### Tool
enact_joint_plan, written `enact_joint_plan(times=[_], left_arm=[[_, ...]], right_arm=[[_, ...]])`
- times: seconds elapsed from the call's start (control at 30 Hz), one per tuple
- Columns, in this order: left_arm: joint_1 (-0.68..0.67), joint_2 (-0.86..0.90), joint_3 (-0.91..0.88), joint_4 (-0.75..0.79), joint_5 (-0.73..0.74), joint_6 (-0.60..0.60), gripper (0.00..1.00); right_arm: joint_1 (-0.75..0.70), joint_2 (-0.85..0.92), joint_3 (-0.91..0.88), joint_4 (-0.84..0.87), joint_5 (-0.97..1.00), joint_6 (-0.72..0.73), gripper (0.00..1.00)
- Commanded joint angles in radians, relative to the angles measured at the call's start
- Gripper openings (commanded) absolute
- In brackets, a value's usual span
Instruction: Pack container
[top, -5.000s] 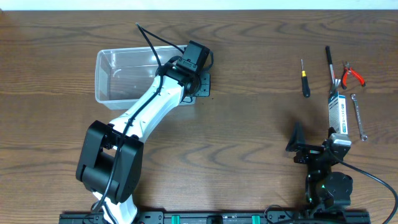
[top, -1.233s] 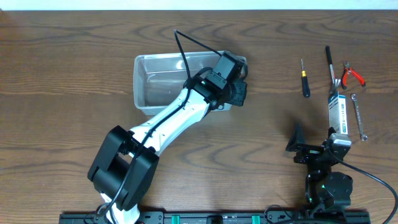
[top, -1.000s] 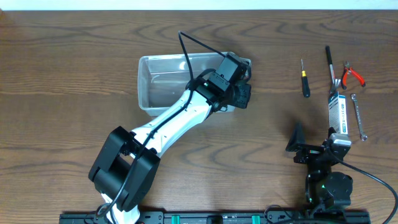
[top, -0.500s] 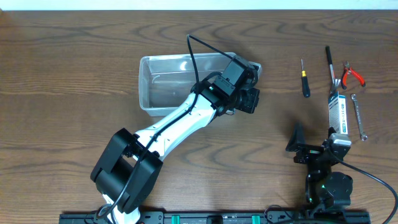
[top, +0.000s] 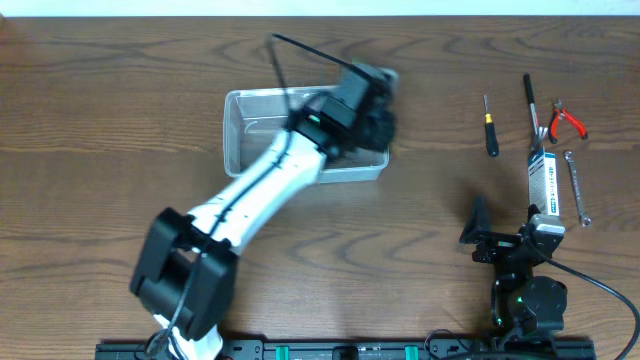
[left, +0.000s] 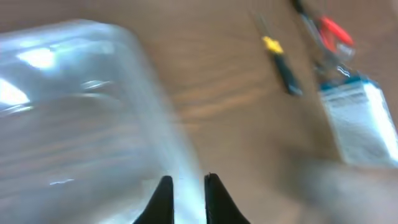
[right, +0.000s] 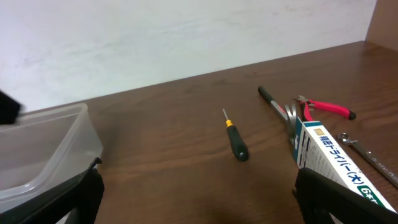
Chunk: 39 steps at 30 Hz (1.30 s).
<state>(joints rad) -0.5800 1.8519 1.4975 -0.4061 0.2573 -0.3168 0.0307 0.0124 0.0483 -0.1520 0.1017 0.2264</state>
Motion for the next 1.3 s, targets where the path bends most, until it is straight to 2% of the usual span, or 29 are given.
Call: enact_joint_plan(times=[0.0, 0.37, 0.53, 0.9, 1.27], left_arm=[[0.1, -0.054, 0.025, -0.049, -0.106, 0.012, 0.06], [0.424, -0.085, 0.025, -0.213, -0.122, 0.012, 0.06], [0.513, -0.085, 0.025, -0.268, -0.214, 0.013, 0.06], [0.568, -0.08, 0.023, -0.322, -0.33, 0.004, 0.06], [0.568, -0.034, 0.008, -0.343, -0.338, 0.005, 0.06]], right_arm=[[-0.005, -0.005, -0.005, 0.002, -0.002, -0.006, 0.99], [-0.005, -0.005, -0.005, 0.002, -0.002, -0.006, 0.99], [-0.005, -0.005, -0.005, 0.002, -0.002, -0.006, 0.99], [-0.005, -0.005, -0.005, 0.002, -0.002, -0.006, 0.99], [-0.005, -0.005, -0.005, 0.002, -0.002, -0.006, 0.99]])
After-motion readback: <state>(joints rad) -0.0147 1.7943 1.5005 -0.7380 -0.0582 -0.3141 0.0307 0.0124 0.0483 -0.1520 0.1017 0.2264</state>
